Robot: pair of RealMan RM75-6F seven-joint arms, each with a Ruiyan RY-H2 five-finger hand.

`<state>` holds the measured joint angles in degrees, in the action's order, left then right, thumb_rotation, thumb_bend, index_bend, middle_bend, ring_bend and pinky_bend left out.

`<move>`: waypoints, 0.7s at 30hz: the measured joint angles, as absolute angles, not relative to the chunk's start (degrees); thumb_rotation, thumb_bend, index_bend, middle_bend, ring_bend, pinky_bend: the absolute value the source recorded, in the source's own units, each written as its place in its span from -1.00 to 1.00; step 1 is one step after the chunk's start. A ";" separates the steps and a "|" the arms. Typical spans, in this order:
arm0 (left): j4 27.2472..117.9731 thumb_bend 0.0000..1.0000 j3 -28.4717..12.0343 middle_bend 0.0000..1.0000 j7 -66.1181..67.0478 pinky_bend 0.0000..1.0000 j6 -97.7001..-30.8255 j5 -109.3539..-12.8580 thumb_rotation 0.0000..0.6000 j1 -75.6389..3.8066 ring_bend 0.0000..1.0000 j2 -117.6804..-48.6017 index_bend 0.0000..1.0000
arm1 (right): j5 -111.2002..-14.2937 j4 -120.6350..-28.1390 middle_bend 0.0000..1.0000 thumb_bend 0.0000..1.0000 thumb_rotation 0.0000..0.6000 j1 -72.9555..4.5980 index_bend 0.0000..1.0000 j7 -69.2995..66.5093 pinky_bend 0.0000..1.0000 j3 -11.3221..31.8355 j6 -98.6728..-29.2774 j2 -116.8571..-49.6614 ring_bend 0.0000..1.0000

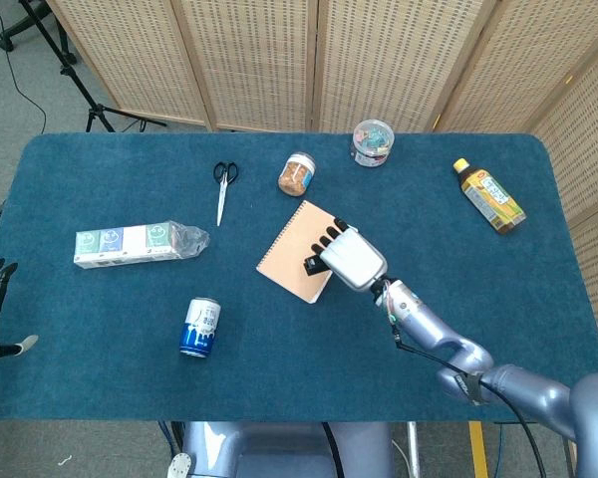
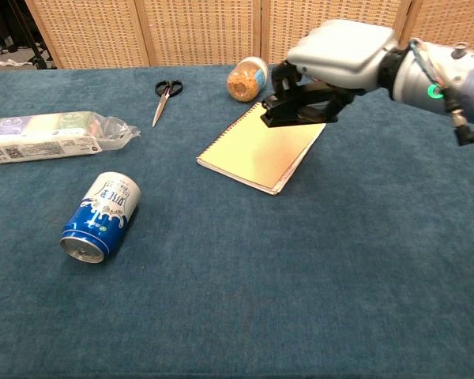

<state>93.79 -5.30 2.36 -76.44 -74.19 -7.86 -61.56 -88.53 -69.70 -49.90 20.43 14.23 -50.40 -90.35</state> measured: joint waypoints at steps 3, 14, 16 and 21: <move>93.49 -1.00 -5.34 -1.00 1.09 -1.00 -75.76 -73.87 1.00 -7.94 -1.00 -61.13 -1.00 | -83.46 -67.63 -0.03 0.50 1.00 -52.65 0.06 26.53 -0.49 16.20 -47.55 -94.46 -0.28; 92.55 -1.00 -5.82 -1.00 -1.82 -1.00 -72.71 -71.94 1.00 -8.82 -1.00 -60.09 -1.00 | -73.40 -52.83 -0.27 0.47 1.00 -58.67 -0.04 36.87 -0.49 18.46 -44.51 -107.12 -0.38; 92.54 -1.00 -5.87 -1.00 -2.01 -1.00 -72.49 -71.82 1.00 -8.93 -1.00 -59.98 -1.00 | -72.48 -50.85 -0.72 0.37 1.00 -59.19 -0.52 37.99 -0.58 18.26 -44.06 -108.04 -0.73; 92.64 -1.00 -5.80 -1.00 -1.73 -1.00 -71.85 -71.58 1.00 -9.29 -1.00 -59.95 -1.00 | -66.93 -51.16 -1.00 0.19 1.00 -59.31 -1.00 41.96 -0.90 18.39 -42.19 -108.16 -1.00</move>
<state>92.64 -5.80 -1.73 -71.85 -71.58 -9.29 -59.95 -66.93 -51.16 -59.31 41.96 18.39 -42.19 -108.16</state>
